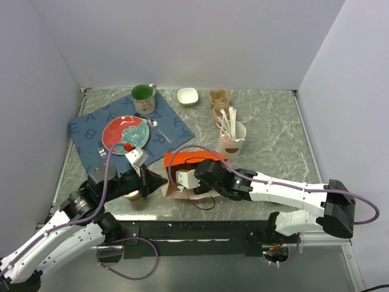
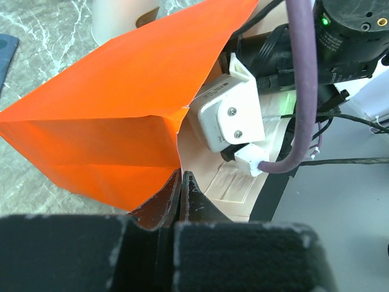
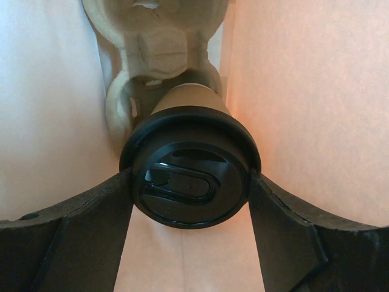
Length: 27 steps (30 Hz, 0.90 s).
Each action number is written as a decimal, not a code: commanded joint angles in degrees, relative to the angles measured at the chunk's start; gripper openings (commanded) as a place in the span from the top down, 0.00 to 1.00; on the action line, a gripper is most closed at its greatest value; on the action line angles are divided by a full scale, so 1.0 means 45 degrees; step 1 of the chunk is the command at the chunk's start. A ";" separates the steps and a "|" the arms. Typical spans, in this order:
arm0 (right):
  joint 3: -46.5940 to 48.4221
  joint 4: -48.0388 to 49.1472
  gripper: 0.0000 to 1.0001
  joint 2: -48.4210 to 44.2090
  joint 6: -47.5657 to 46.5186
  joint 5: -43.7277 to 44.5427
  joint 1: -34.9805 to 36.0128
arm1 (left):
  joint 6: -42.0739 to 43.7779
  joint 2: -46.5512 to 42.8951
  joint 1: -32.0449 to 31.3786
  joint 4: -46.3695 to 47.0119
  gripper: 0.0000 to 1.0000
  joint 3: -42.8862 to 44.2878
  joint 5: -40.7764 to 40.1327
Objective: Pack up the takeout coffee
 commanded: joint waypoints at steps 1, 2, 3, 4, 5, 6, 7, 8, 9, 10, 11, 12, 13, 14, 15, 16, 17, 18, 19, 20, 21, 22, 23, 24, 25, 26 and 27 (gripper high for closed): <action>0.0613 0.0194 0.48 -0.0021 0.0389 -0.0352 -0.0121 | -0.0078 0.0073 0.0018 0.0513 0.99 0.0070 0.0303; 0.0593 0.0175 0.48 -0.0060 0.0447 -0.0508 -0.0121 | -0.0077 0.0093 0.0037 0.0533 0.99 0.0070 0.0323; 0.0554 0.0136 0.48 -0.0099 0.0525 -0.0529 -0.0121 | -0.0039 0.0132 0.0038 0.0533 0.99 0.0089 0.0342; 0.0535 0.0117 0.48 -0.0138 0.0564 -0.0568 -0.0121 | -0.0038 0.0171 0.0018 0.0552 0.99 0.0070 0.0343; 0.0515 0.0039 0.48 -0.0177 0.0584 -0.0645 -0.0121 | -0.0058 0.0152 0.0018 0.0611 0.99 0.0070 0.0401; 0.0515 0.0019 0.48 -0.0235 0.0642 -0.0646 -0.0102 | -0.0116 0.0152 0.0018 0.0630 0.99 0.0051 0.0440; 0.0496 0.0019 0.48 -0.0255 0.0643 -0.0607 -0.0140 | -0.0155 0.0191 0.0018 0.0611 0.99 0.0031 0.0479; 0.0495 0.0077 0.48 -0.0255 0.0624 -0.0568 -0.0121 | -0.0175 0.0153 0.0018 0.0630 0.99 0.0031 0.0537; 0.0515 0.0116 0.48 -0.0275 0.0585 -0.0549 -0.0121 | -0.0214 0.0152 0.0037 0.0650 0.99 0.0012 0.0538; 0.0650 0.0136 0.48 -0.0275 0.0584 -0.0568 -0.0160 | -0.0214 0.0191 0.0018 0.0650 0.99 0.0031 0.0538; 0.0768 0.0097 0.48 -0.0256 0.0604 -0.0568 -0.0237 | -0.0214 0.0191 0.0018 0.0650 0.99 0.0031 0.0519; 0.0866 0.0097 0.48 -0.0217 0.0643 -0.0626 -0.0277 | -0.0195 0.0230 0.0018 0.0650 0.99 0.0031 0.0538; 0.1060 0.0058 0.48 -0.0216 0.0662 -0.0646 -0.0316 | -0.0214 0.0230 0.0018 0.0670 0.99 0.0012 0.0557; 0.1158 0.0058 0.48 -0.0197 0.0682 -0.0665 -0.0413 | -0.0214 0.0250 0.0018 0.0670 0.99 -0.0008 0.0596; 0.1256 -0.0077 0.48 -0.0178 0.0701 -0.0627 -0.0433 | -0.0233 0.0250 0.0018 0.0689 0.99 -0.0008 0.0577; 0.1431 -0.0156 0.48 -0.0197 0.0721 -0.0665 -0.0472 | -0.0234 0.0269 0.0018 0.0670 0.99 -0.0008 0.0616; 0.1530 -0.0292 0.48 -0.0216 0.0760 -0.0724 -0.0511 | -0.0234 0.0289 0.0018 0.0670 0.99 -0.0008 0.0597; 0.1589 -0.0506 0.48 -0.0313 0.0838 -0.0743 -0.0512 | -0.0234 0.0308 0.0018 0.0650 0.99 -0.0008 0.0597; 0.1705 -0.0644 0.48 -0.0372 0.0877 -0.0898 -0.0512 | -0.0234 0.0289 0.0018 0.0670 0.99 -0.0008 0.0597; 0.1764 -0.0742 0.48 -0.0450 0.0916 -0.0997 -0.0531 | -0.0234 0.0328 0.0018 0.0670 0.99 0.0011 0.0577; 0.1823 -0.0859 0.48 -0.0644 0.1032 -0.1133 -0.0512 | -0.0234 0.0328 0.0018 0.0670 0.99 0.0012 0.0596; 0.1978 -0.1227 0.48 -0.0723 0.1092 -0.1424 -0.0512 | -0.0234 0.0328 0.0018 0.0670 0.99 0.0012 0.0597; 0.2038 -0.1328 0.49 -0.0821 0.1150 -0.1930 -0.0512 | -0.0234 0.0328 0.0037 0.0689 0.99 0.0012 0.0597; 0.2058 -0.1445 0.49 -0.0957 0.1286 -0.2244 -0.0512 | -0.0176 0.0367 0.0018 0.0689 0.99 -0.0008 0.0616; 0.2039 -0.1620 0.49 -0.0978 0.1326 -0.2441 -0.0512 | -0.0156 0.0386 0.0018 0.0689 0.99 0.0011 0.0616; 0.1980 -0.1660 0.49 -0.0978 0.1462 -0.2733 -0.0512 | -0.0078 0.0444 0.0018 0.0670 0.99 0.0031 0.0616; 0.1922 -0.1661 0.49 -0.0978 0.1541 -0.2852 -0.0454 | -0.0058 0.0503 0.0018 0.0650 0.99 0.0031 0.0616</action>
